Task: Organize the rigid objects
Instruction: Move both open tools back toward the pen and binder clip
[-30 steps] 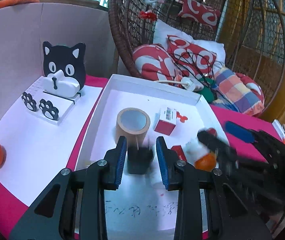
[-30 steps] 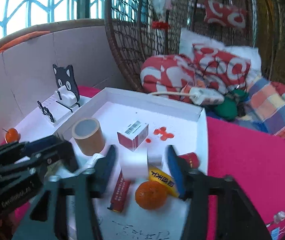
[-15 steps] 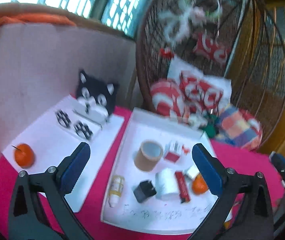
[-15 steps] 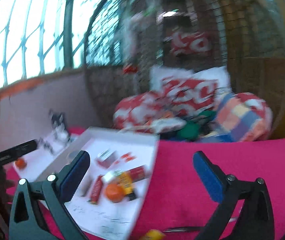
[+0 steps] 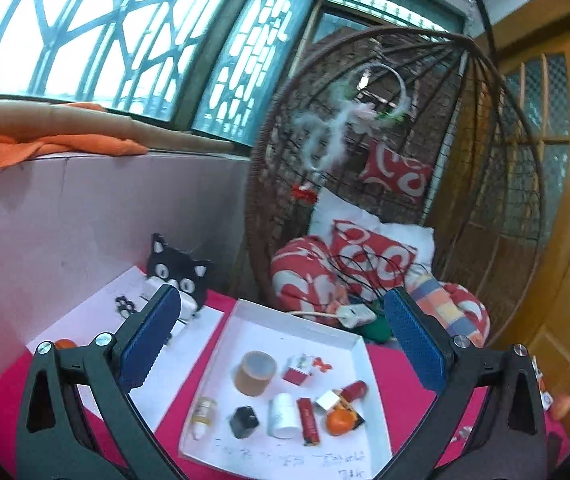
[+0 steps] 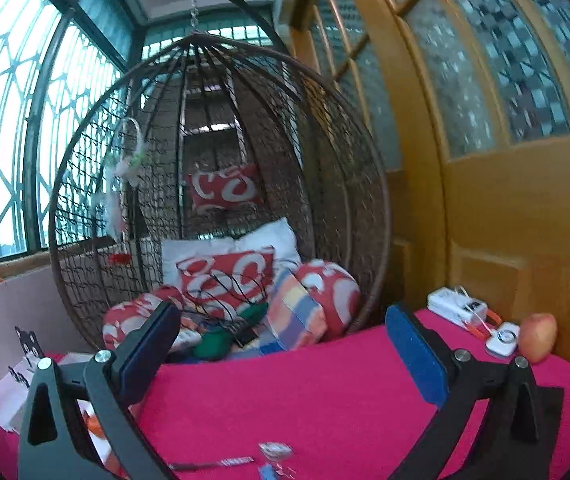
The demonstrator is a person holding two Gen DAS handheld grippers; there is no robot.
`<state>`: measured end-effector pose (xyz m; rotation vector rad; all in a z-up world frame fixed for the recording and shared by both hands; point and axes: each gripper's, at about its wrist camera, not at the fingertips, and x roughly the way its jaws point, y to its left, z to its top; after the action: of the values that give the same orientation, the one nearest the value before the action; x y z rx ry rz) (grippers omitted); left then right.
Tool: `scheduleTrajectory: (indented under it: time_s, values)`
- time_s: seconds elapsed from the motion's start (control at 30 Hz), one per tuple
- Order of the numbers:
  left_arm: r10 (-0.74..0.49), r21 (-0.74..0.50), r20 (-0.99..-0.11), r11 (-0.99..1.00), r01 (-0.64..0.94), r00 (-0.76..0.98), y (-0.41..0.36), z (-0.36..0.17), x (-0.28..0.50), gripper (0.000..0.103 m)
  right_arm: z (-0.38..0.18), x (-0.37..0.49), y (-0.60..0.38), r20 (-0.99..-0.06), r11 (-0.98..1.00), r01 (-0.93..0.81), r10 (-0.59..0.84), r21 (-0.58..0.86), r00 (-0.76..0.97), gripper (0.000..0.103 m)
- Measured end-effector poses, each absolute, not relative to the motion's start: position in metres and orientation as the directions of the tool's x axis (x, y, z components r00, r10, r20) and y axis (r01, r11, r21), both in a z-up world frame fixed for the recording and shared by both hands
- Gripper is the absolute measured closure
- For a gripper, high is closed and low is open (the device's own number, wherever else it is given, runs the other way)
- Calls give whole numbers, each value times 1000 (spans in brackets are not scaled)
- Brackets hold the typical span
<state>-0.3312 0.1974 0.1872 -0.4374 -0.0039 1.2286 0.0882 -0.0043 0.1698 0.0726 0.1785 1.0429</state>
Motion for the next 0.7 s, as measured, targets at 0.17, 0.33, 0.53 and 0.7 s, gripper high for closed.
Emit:
scheduleTrajectory:
  time_s: [0.17,0.33,0.53,0.7]
  values:
    - [799,-283,-296,450,-847,524,196,173,-277,0,123,113,14,-328,476,-863,853,170,406,0]
    - [629,-210,-444,619,-757,638,190,140,-199,0,70,120,55,-580,394,-899,784,194,218,0]
    - [454,-134,-607,751,-647,653,186,96,-121,0,38,110,81,-686,336,-925,716,176,130,25]
    - [385,-70,-684,811,-581,619,185,74,-79,0,23,101,105,-734,287,-949,671,128,104,47]
